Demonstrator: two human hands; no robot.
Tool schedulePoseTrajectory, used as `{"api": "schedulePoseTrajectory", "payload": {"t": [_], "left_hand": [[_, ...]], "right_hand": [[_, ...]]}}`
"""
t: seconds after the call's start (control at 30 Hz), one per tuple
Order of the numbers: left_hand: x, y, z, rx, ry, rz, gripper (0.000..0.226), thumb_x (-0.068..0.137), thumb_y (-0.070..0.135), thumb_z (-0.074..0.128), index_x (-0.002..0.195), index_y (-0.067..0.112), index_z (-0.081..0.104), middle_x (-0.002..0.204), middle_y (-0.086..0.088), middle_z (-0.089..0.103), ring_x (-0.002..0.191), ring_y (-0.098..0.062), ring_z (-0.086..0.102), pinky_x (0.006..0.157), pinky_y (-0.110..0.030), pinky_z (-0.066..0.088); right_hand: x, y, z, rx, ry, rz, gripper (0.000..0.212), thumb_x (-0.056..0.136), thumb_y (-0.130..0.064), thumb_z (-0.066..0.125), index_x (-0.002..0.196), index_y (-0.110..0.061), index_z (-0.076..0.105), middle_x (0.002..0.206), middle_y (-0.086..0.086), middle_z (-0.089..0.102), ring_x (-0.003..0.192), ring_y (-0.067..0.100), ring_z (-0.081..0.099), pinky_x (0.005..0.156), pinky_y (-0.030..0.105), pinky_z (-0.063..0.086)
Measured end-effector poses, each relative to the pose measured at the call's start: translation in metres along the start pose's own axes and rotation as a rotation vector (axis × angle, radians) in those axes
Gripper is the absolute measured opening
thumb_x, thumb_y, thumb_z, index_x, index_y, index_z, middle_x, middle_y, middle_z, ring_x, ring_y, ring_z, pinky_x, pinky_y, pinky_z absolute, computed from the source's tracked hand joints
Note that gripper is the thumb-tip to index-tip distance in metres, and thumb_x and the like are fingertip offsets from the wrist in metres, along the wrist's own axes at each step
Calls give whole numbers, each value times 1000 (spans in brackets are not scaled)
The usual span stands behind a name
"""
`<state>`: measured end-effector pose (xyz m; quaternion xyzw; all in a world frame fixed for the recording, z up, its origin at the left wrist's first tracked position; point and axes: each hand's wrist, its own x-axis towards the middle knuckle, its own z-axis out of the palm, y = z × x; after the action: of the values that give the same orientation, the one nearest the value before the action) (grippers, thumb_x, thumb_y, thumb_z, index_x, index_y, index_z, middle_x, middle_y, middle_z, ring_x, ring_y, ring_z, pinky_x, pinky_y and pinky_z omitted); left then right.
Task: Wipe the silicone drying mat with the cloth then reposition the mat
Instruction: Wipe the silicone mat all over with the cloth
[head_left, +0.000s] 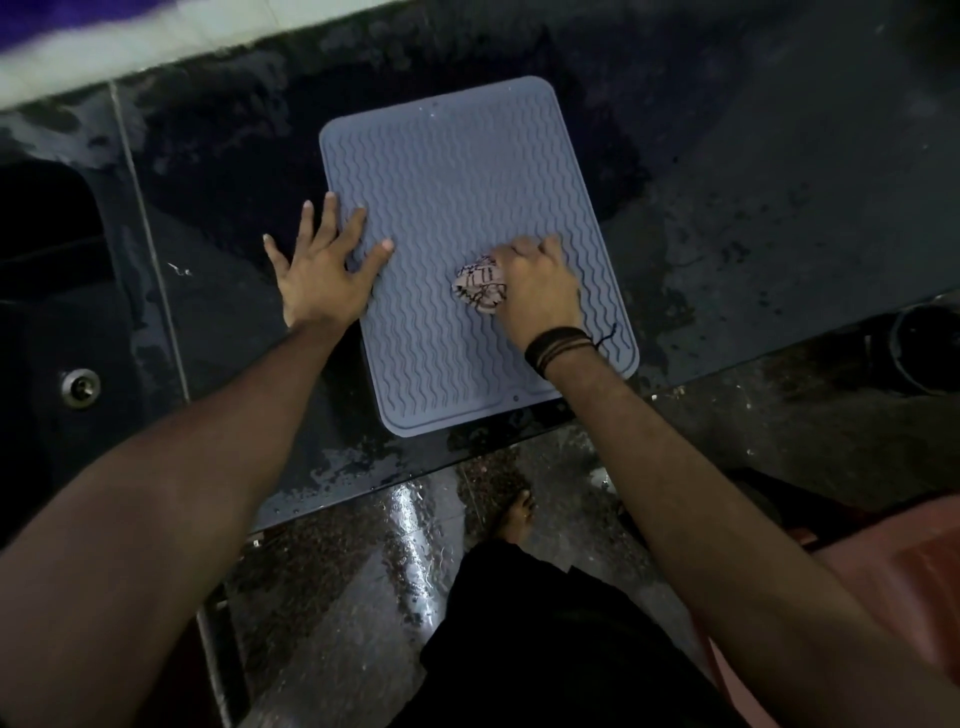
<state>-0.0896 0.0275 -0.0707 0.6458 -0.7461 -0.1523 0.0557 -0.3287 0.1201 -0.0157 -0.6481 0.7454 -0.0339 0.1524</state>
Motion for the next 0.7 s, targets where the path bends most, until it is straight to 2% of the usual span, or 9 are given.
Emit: {"api": "schedulePoseTrajectory", "payload": {"t": [0.1,0.3,0.5,0.6,0.7], "left_hand": [[1,0,0,19,-16,-11,77,93,82,21,157,40,28,169,10,14,157,-16,4,119,-64,-11],[-2,23,3,20,-39,-158,68,98,72,20,159,41,19,170,8,6,157,-20,-5,115,-72,-13],[-8,30,12,77,15,-182,66,103,63,14,162,36,9,171,4,4,157,-23,-5,116,-70,-12],[-9,31,11,61,29,-181,66,102,62,16,162,34,12,171,3,6,157,-23,-3,117,-69,-9],[-9,32,10,39,44,-181,71,100,67,17,162,33,16,170,2,9,157,-23,-2,117,-70,-9]], "right_hand": [[1,2,5,8,29,-4,48,80,-15,73,127,-14,59,129,3,53,128,31,36,89,45,52],[-28,13,-6,47,-5,-45,50,81,-17,70,129,-13,57,134,5,52,129,31,36,92,44,50],[-129,47,6,3,75,-24,50,76,-7,68,123,-21,60,126,-2,58,106,26,47,76,38,51],[-129,49,-2,-41,49,-17,41,78,-9,68,117,-20,64,116,-3,63,105,25,48,75,37,52],[-100,43,-20,65,88,3,38,75,-15,76,112,-16,67,110,4,67,112,30,49,82,42,53]]}}
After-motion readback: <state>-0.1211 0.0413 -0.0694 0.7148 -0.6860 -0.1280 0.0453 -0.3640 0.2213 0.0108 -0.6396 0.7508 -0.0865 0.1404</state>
